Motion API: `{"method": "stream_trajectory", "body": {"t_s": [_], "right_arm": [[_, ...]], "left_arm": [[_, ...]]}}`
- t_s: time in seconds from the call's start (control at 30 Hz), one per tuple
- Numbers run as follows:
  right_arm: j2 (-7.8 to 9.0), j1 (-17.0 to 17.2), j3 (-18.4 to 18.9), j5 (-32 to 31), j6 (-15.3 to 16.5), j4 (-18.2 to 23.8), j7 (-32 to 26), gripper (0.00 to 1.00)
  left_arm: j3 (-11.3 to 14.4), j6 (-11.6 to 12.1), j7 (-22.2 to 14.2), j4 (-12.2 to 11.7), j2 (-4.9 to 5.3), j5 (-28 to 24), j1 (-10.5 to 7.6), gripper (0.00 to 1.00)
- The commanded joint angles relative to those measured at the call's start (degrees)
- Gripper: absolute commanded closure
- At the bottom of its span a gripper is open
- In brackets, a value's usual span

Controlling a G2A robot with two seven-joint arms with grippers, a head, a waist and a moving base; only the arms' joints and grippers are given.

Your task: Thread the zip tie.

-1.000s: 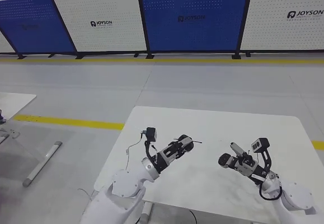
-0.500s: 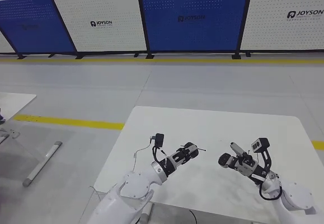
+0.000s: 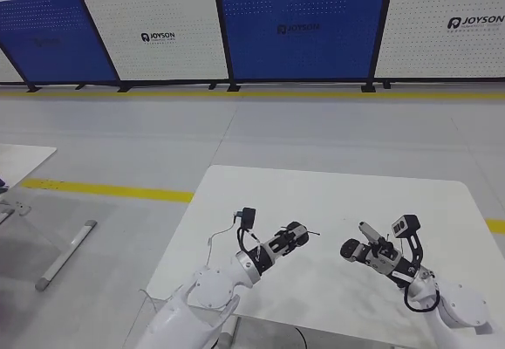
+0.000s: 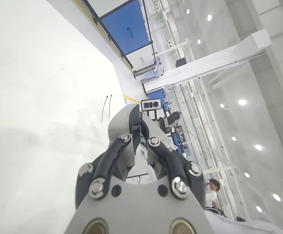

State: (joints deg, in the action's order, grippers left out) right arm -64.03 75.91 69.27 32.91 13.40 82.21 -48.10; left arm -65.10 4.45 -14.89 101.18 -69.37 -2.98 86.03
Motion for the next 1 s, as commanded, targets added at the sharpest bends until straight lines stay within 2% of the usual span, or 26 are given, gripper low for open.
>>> {"method": "stream_trajectory", "body": {"t_s": [0.0,0.03,0.3,0.4,0.47,0.67,0.77,0.97], "right_arm": [[0.00,0.0,0.0,0.0,0.0,0.0,0.0,0.00],[0.00,0.0,0.0,0.0,0.0,0.0,0.0,0.00],[0.00,0.0,0.0,0.0,0.0,0.0,0.0,0.00],[0.13,0.2,0.6,-1.0,0.2,1.4,0.3,0.00],[0.53,0.0,1.7,-4.1,0.1,2.6,-1.0,0.00],[2.40,-0.8,5.6,-20.3,-2.4,7.6,-5.3,0.00],[2.81,-2.1,6.1,-24.7,-4.2,7.8,-6.3,0.00],[2.82,-2.2,6.1,-25.4,-4.2,7.8,-5.8,0.00]], "left_arm": [[-0.4,1.3,0.7,0.4,0.03,-0.7,0.52,1.00],[-0.4,1.8,0.8,0.5,0.02,-1.1,0.67,1.00],[-0.4,1.8,0.8,0.5,0.02,-1.1,0.67,1.00],[-0.4,1.8,0.8,0.5,0.02,-1.1,0.67,1.00],[-0.4,1.8,0.8,0.5,0.02,-1.1,0.67,1.00],[-0.4,1.8,0.8,0.5,0.02,-1.1,0.67,1.00],[-0.4,1.8,0.8,0.5,0.02,-1.1,0.67,1.00],[-0.4,1.8,0.8,0.5,0.02,-1.1,0.67,1.00]]}}
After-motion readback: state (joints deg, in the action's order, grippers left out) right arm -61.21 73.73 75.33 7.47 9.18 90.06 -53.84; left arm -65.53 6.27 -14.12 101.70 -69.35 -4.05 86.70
